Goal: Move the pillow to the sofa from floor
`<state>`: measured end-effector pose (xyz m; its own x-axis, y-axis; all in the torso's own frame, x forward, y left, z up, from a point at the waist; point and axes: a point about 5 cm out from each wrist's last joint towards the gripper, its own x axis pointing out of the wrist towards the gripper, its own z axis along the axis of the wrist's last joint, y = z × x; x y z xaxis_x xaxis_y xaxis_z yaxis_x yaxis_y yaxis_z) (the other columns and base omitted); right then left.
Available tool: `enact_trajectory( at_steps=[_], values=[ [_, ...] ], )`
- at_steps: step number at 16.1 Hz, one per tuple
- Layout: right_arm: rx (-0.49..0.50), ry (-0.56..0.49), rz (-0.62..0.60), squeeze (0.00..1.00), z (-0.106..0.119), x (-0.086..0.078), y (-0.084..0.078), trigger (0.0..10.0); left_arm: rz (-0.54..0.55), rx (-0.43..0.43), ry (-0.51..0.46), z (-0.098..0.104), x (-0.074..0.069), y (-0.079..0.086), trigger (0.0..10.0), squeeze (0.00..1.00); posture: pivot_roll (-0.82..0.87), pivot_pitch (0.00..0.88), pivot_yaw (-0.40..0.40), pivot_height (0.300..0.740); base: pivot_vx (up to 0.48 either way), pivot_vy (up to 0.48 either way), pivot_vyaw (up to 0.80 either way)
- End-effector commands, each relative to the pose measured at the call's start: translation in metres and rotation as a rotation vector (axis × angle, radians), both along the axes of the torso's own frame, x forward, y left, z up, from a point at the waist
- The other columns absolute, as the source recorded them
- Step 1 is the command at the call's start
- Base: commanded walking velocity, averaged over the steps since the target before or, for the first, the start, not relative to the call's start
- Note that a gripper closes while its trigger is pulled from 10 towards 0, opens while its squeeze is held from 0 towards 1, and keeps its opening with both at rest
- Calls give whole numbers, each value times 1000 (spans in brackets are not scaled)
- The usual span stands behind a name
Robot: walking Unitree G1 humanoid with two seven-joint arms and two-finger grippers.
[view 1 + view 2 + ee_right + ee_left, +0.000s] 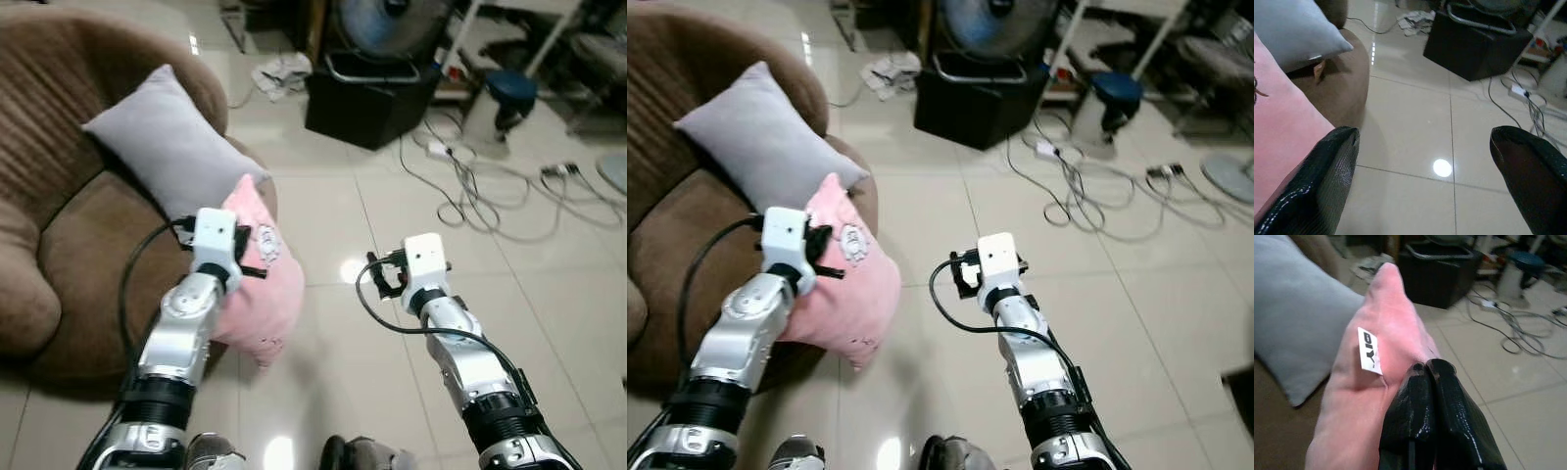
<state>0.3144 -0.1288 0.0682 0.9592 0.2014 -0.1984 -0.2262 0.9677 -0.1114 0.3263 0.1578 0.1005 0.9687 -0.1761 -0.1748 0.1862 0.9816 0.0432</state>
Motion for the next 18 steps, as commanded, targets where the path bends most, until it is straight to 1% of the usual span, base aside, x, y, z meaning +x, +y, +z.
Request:
enact_trajectory(
  at_steps=[1,4,5,7,8,9,11,12,16,17,18],
  values=[
    [-17,9,-16,0,-2,0,-7,10000,-42,-3,-75,13,0,-14,0,0,192,125,-130,740,0,-480,475],
    [-19,14,-10,0,-3,1,-6,10000,-47,-6,-81,13,0,-18,0,0,193,124,-130,740,0,-480,475],
    [-20,8,-7,0,-1,2,-6,10000,-36,9,-79,12,0,-18,0,0,193,124,-130,740,0,-480,450],
    [-22,4,-3,0,0,2,-6,10000,40,51,-70,9,1,-9,0,0,195,122,-132,740,0,-480,434],
    [-25,7,1,0,-1,2,-7,10000,73,85,-53,6,1,-5,0,0,196,126,-133,740,0,-480,419],
    [-26,5,24,0,-2,1,-2,10000,121,146,-22,0,1,1,0,0,196,126,-133,740,0,-469,400],
    [-25,0,31,0,-1,0,0,10000,132,155,-18,0,1,2,0,0,195,130,-133,740,0,-472,200],
    [-25,0,43,0,-1,0,4,10000,154,167,-11,-2,0,4,0,0,196,130,-133,740,0,-472,0],
    [-24,2,56,0,-2,-1,6,10000,188,181,-6,-3,-1,5,0,0,199,137,-134,740,0,-472,0],
    [-14,8,73,0,-3,-3,7,10000,230,187,12,-6,-1,9,0,0,201,138,-134,740,0,-454,0],
    [-12,9,78,0,-3,-3,7,10000,236,185,15,-6,-1,9,0,0,201,138,-134,740,0,-454,0]
  ],
)
